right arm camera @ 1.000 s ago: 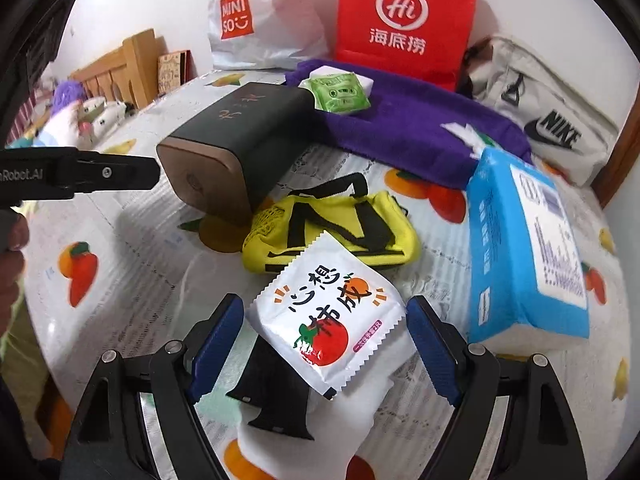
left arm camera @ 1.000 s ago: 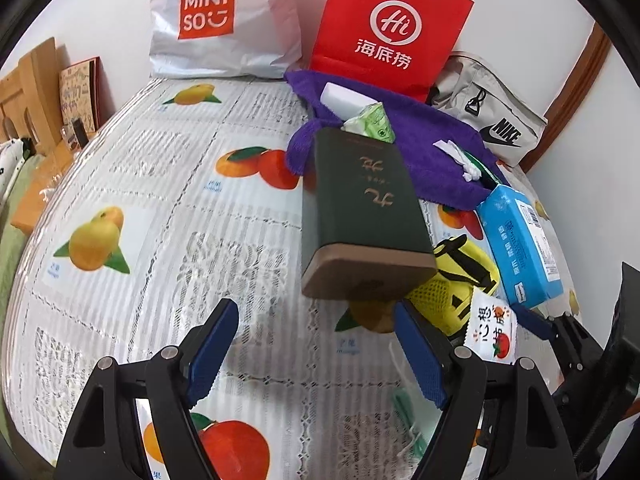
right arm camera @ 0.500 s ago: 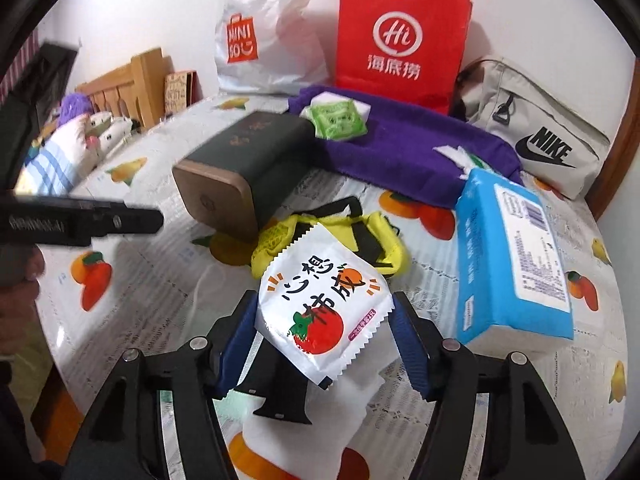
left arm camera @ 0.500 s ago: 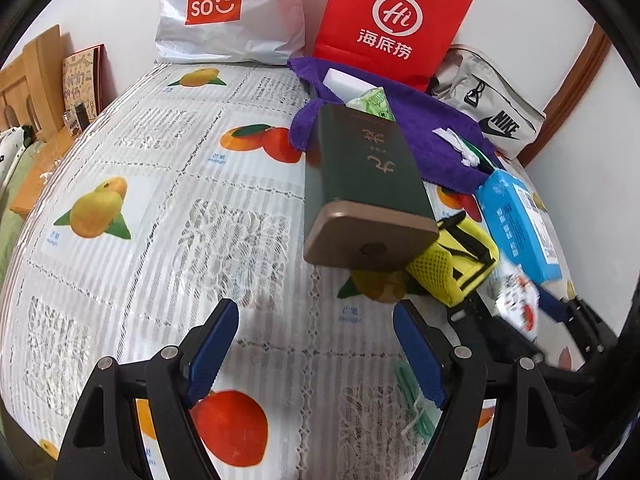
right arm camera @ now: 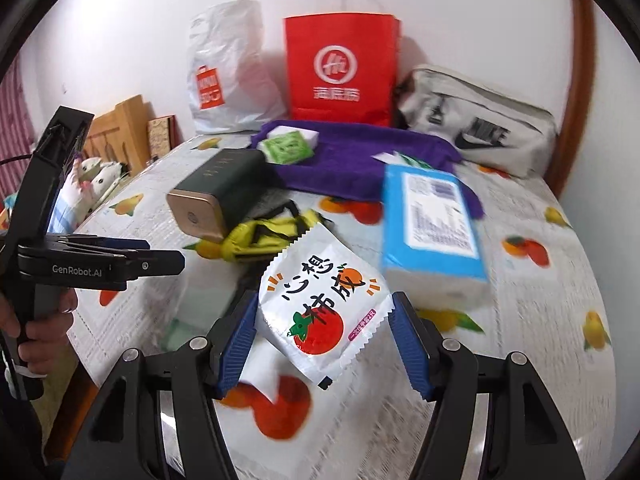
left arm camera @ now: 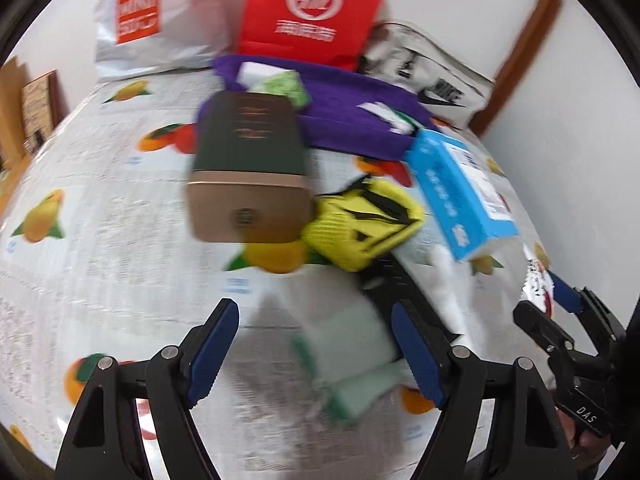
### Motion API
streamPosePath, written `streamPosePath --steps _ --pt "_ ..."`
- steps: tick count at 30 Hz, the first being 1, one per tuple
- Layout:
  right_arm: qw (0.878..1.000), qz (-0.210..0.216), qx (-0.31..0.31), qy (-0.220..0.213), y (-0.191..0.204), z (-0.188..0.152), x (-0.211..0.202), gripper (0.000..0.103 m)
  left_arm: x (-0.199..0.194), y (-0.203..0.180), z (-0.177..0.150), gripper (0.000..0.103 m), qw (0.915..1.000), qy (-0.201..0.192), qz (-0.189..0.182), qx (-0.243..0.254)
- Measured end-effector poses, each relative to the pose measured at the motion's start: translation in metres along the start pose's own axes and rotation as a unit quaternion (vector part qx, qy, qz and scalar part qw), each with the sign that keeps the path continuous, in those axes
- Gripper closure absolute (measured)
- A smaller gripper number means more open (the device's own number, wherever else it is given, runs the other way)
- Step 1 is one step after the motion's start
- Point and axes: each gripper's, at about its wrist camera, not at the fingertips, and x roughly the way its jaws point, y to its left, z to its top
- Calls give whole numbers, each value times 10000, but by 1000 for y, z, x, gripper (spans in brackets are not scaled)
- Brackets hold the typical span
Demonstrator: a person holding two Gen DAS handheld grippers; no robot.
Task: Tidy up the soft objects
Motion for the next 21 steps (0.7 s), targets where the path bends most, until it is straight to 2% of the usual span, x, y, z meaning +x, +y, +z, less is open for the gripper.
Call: streamPosePath --steps 3,8,11,15,18,21 --pt "9998 -33 209 45 -15 -11 -3 38 9 -14 -2 41 9997 97 -126 162" --pt "9992 -78 396 42 -33 -24 -6 38 25 -22 0 56 9989 246 -360 146" --pt "9986 -93 507 79 -42 -29 -3 38 37 -27 2 60 9983 339 -427 188" --pt "9976 -77 666 178 -52 -34 5 38 52 -31 5 60 9981 442 -360 222" --pt "9970 -82 739 236 -58 -37 11 38 55 -32 10 54 9985 403 -316 175" --pt "9964 -64 805 271 -63 -39 15 38 59 -33 13 54 9989 322 -298 191"
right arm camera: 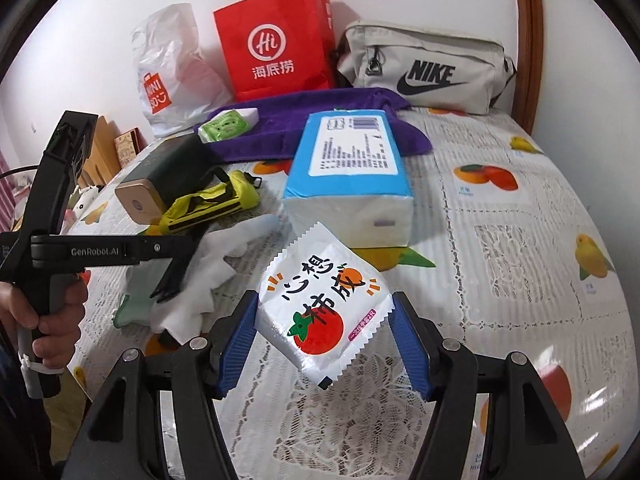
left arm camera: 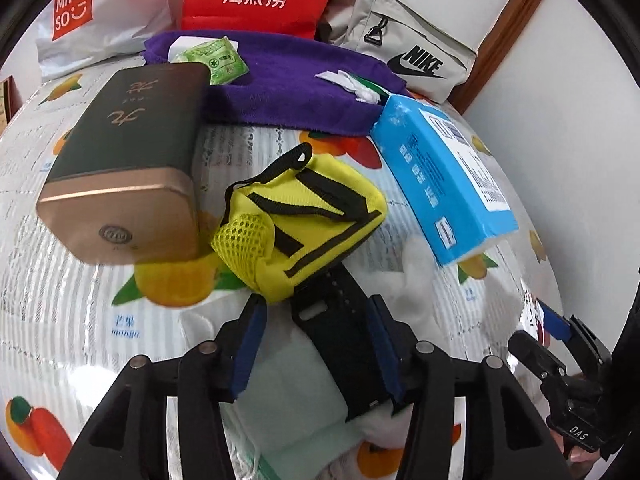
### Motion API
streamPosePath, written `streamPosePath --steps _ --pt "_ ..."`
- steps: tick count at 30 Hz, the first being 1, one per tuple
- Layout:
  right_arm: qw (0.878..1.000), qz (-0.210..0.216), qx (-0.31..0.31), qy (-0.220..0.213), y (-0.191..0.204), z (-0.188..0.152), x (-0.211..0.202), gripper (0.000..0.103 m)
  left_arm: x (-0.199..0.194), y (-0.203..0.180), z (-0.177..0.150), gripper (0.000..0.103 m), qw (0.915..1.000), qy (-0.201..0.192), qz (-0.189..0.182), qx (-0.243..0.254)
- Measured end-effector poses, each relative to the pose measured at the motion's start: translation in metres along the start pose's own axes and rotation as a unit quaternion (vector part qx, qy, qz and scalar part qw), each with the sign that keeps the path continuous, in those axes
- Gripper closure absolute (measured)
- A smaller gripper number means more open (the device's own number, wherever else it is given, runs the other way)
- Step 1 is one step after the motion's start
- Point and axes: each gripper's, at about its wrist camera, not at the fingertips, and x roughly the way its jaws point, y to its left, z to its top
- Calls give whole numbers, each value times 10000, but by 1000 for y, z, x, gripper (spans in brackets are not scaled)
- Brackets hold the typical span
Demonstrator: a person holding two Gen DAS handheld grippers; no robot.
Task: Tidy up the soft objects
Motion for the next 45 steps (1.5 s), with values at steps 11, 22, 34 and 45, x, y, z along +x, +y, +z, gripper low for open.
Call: streamPosePath --steps 11,22,34,45 --pt "9999 -95 87 55 -7 -4 4 38 -9 0 -1 78 9995 28 148 262" --pt "9999 -58 138 77 -9 -5 6 38 3 -8 -3 75 9961 -31 574 676" --pt "9998 -191 35 62 -5 -5 -1 38 -25 6 -12 80 9968 -119 605 512" --pt "9992 -337 -54 -204 2 3 -26 38 -64 30 -23 80 9968 -417 655 163"
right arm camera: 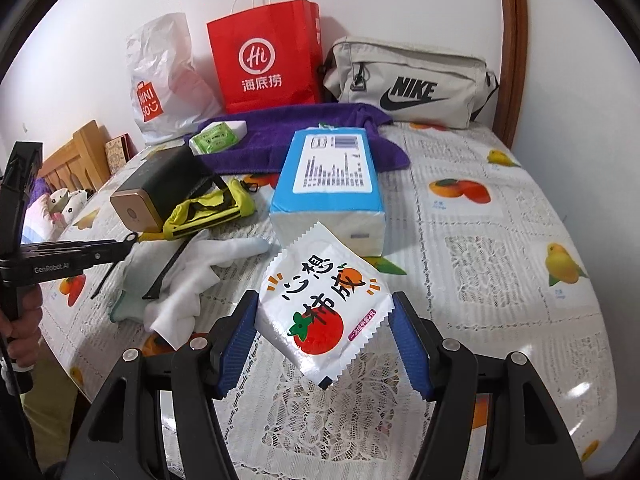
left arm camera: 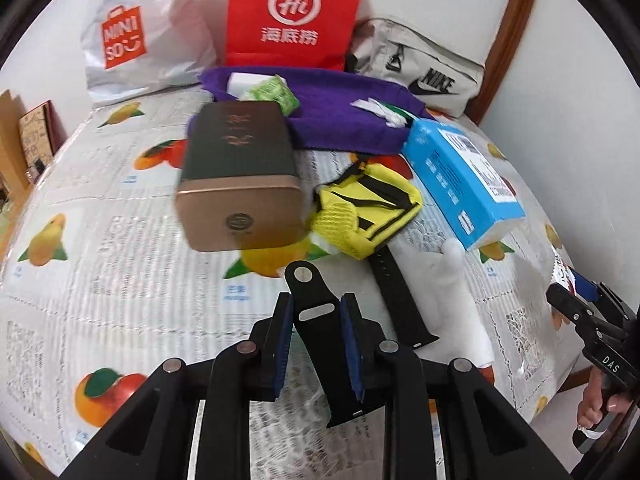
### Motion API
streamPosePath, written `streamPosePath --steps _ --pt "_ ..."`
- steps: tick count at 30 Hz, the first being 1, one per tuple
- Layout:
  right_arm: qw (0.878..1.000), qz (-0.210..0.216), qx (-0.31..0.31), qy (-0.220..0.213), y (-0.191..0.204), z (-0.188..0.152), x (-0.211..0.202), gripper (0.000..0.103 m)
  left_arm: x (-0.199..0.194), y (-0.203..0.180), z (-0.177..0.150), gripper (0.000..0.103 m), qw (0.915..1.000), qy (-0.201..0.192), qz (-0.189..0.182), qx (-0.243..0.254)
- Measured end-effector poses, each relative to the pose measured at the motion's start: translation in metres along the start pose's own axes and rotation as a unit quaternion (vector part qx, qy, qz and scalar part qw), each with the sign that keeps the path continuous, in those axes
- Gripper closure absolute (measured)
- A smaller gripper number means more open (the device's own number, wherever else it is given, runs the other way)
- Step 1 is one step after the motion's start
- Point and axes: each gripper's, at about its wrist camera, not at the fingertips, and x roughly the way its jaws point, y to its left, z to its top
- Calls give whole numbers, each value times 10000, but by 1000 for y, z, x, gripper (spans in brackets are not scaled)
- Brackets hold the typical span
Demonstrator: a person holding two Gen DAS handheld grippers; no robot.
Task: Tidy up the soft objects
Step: 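Carry the packet onto the towel and open the right tool while the left tool lifts the strap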
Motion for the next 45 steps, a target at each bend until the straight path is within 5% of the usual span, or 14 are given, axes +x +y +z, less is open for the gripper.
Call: streamPosePath --steps 20,45 --pt "9984 90 -196 -525 15 73 -27 38 -50 26 59 80 9973 -669 71 -283" --pt "9980 364 -282 -430 15 179 58 38 15 23 163 80 9982 -565 32 -210"
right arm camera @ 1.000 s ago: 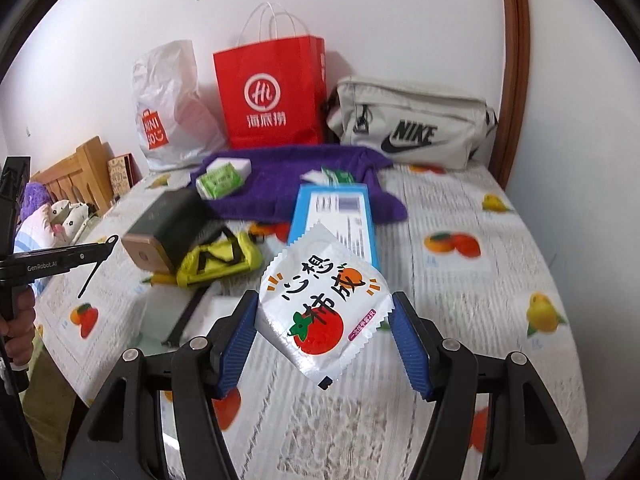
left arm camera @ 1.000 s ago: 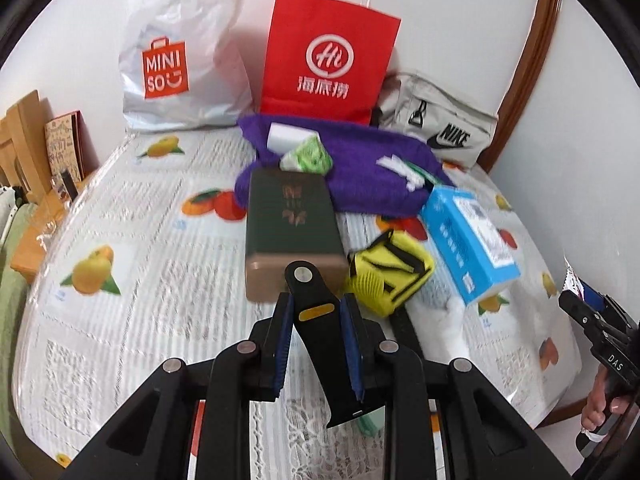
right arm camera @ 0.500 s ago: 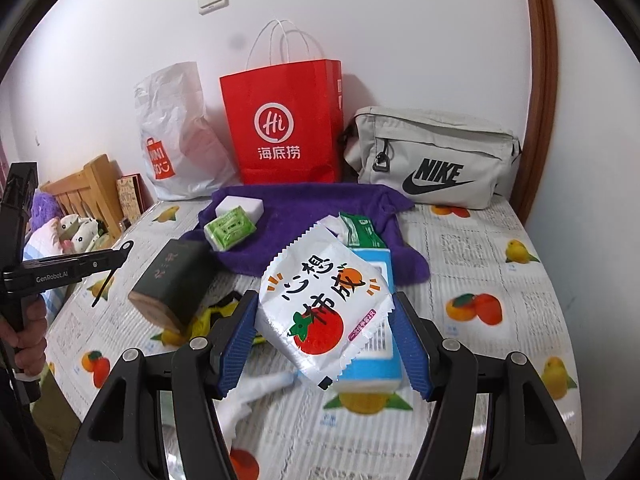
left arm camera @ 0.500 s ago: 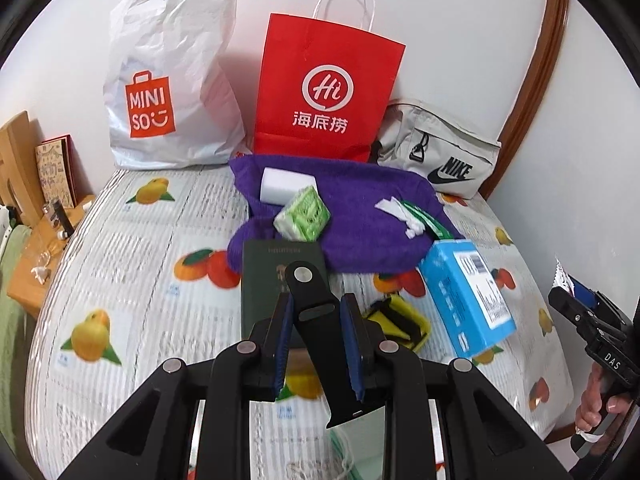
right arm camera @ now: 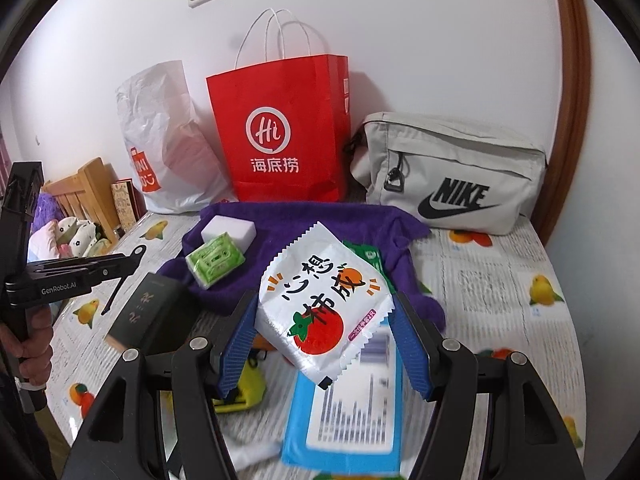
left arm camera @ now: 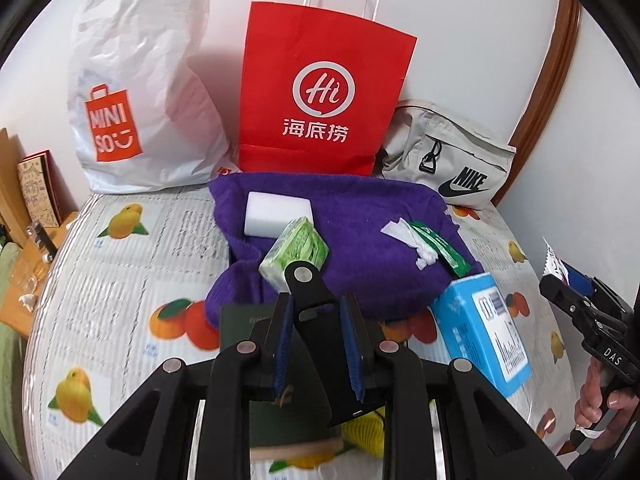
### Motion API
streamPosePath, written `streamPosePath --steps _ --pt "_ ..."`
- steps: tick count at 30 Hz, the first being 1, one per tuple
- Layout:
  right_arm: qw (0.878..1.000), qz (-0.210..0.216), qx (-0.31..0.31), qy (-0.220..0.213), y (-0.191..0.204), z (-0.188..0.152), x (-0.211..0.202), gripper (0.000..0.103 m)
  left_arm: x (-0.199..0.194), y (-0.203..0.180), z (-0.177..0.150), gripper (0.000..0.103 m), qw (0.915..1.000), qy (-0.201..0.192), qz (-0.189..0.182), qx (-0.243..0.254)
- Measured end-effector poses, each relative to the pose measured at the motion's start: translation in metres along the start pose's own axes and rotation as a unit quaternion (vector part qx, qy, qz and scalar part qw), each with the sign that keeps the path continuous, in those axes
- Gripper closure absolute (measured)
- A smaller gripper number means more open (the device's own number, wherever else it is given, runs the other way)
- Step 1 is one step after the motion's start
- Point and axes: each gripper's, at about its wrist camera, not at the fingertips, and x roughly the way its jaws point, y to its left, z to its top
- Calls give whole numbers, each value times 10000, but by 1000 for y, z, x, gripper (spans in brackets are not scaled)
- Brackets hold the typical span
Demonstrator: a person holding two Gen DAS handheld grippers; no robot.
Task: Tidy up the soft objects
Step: 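Carry the packet onto the towel and open the right tool while the left tool lifts the strap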
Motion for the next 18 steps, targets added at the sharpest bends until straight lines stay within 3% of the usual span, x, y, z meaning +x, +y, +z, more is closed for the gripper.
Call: streamPosePath --steps 18 --pt "9989 152 -162 415 -11 42 99 38 83 -1 50 80 9992 332 -132 -188"
